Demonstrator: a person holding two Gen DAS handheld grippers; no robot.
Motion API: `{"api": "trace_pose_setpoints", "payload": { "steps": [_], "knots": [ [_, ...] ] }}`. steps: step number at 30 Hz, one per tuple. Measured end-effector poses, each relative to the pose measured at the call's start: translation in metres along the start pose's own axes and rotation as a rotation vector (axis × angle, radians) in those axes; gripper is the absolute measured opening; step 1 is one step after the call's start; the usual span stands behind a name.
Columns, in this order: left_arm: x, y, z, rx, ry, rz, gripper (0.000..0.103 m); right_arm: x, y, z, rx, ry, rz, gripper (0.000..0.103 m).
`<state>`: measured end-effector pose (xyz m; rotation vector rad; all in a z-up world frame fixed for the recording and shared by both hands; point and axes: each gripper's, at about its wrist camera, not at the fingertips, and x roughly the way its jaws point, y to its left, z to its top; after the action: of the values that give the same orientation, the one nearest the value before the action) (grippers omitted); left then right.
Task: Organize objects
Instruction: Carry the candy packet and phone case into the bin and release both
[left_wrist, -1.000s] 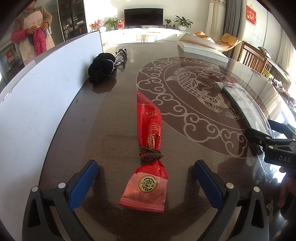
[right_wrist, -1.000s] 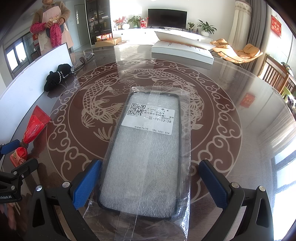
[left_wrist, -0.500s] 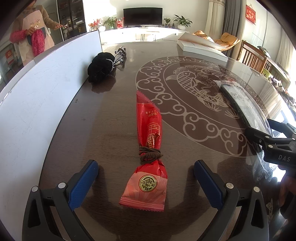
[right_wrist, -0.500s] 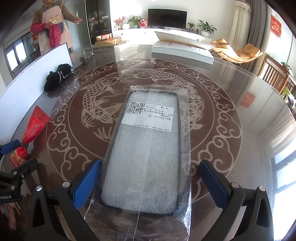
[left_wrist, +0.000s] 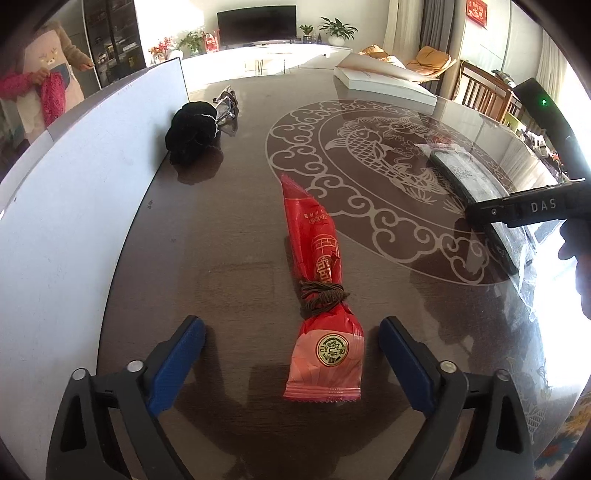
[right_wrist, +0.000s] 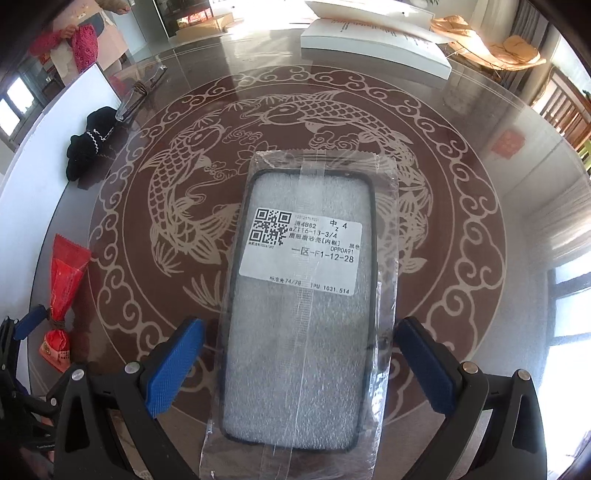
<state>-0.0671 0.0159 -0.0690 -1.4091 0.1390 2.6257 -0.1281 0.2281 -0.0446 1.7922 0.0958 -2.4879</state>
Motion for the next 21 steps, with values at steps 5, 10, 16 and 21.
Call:
{"api": "trace_pose_setpoints", "payload": {
  "steps": [5, 10, 16, 21],
  "knots": [
    [-0.012, 0.015, 0.000, -0.052, -0.033, -0.036, 0.029, -0.017, 0.005, -0.009, -0.008, -0.047, 0.005, 0.076],
    [-0.049, 0.027, 0.007, -0.126, -0.131, -0.094, 0.029, -0.059, -0.005, -0.013, 0.067, -0.132, 0.139, 0.076],
    [-0.128, 0.067, 0.028, -0.202, -0.302, -0.121, 0.029, -0.119, 0.044, 0.032, 0.015, -0.230, 0.246, 0.076],
    [-0.163, 0.148, 0.023, -0.301, -0.344, 0.063, 0.029, -0.156, 0.155, 0.072, -0.121, -0.307, 0.404, 0.076]
  ]
}}
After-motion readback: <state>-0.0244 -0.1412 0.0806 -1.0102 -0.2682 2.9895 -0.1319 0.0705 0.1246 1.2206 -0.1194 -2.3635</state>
